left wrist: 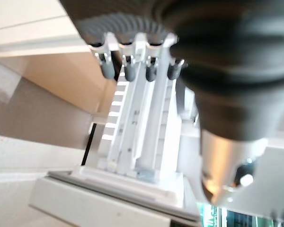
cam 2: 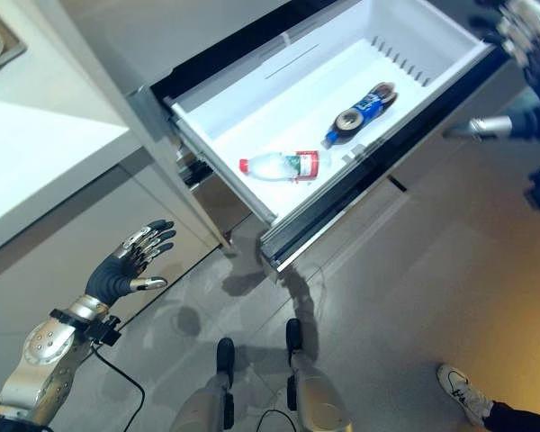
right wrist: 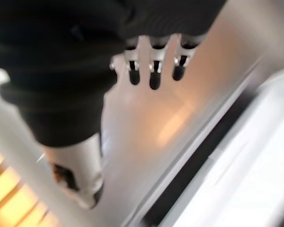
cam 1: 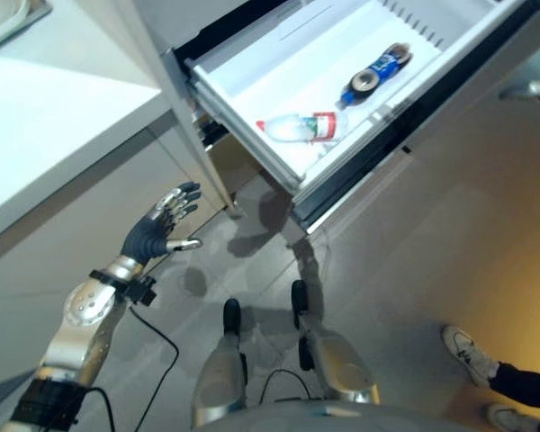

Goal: Take the drinks into the refrigerator

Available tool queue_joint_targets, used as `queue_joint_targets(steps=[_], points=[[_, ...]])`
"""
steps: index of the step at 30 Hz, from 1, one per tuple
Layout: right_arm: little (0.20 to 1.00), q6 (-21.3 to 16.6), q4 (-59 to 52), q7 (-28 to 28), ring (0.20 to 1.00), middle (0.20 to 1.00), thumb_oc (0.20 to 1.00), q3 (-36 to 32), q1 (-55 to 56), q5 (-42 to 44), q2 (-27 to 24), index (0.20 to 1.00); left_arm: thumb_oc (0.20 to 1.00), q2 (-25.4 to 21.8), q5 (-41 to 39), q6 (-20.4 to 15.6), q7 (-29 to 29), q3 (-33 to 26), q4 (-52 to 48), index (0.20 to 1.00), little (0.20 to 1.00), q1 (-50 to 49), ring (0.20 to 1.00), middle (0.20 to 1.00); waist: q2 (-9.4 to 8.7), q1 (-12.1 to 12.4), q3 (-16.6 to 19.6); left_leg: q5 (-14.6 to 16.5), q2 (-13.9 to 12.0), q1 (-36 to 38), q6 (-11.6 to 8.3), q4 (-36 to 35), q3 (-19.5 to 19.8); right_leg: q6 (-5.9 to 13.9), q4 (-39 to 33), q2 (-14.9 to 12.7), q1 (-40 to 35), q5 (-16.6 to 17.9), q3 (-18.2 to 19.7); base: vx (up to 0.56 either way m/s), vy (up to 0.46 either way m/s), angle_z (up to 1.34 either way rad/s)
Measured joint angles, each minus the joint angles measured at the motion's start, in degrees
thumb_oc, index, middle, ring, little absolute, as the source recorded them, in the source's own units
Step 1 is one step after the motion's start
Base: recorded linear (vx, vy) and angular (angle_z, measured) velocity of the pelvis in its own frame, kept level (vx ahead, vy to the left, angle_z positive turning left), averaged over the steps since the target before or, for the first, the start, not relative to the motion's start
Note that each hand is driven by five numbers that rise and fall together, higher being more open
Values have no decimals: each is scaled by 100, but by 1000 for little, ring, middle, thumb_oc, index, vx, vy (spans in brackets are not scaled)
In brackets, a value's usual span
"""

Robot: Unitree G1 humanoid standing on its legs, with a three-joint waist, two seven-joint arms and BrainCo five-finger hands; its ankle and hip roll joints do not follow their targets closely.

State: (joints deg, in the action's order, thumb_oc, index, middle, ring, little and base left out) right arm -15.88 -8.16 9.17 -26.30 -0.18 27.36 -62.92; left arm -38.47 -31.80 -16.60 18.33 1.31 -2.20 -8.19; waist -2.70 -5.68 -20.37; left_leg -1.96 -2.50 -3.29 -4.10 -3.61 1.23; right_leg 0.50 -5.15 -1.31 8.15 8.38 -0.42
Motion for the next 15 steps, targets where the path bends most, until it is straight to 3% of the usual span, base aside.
queue_joint_targets(steps=[2,4,5,6,11,15], points=[[1000,-5,-33,12,1000,1000,1000,-176,686,-380,532,1000,1000,121,88,0,2,-48,7,1000,1000,-137,1000,1000,0,-93,206,29,-9,70,6,-41,-107,11,-1,15,-10,-9,85,53,42,-26],[655,-39,138,39,655,655,655,-115,1376,-997,1057,655,1000,224,190,-2,72,-50,-54,1000,1000,-286,1000,1000,38,-198,387,43,-4,144,21,-110,-138,24,-1,13,-24,-17,143,40,24,-17],[655,4,276,33,655,655,655,-55,1505,-1146,1181,655,1000,226,189,-7,85,-60,-82,1000,1000,-317,1000,1000,28,-220,408,43,-6,170,21,-122,-146,21,-1,16,-43,-16,143,38,16,-4],[200,85,523,40,200,200,200,100,1815,-1480,1294,200,1000,241,195,-9,95,-58,-87,1000,1000,-352,1000,1000,54,-284,451,46,-3,178,30,-127,-144,52,-1,5,-53,-39,144,37,16,0],[200,151,1117,181,200,200,200,1316,1904,-2296,1547,200,1000,234,317,-14,174,-92,-109,1000,1000,-606,1000,1000,85,-310,575,54,-23,261,47,-144,-268,60,-2,21,-63,-40,259,12,4,-11],[200,158,1519,231,200,200,200,2220,1335,-2510,1622,200,1000,237,410,-59,131,-20,-110,1000,1000,-614,1000,1000,123,-271,652,61,-26,273,62,-144,-261,65,-3,15,-85,-33,253,-2,-3,-1]])
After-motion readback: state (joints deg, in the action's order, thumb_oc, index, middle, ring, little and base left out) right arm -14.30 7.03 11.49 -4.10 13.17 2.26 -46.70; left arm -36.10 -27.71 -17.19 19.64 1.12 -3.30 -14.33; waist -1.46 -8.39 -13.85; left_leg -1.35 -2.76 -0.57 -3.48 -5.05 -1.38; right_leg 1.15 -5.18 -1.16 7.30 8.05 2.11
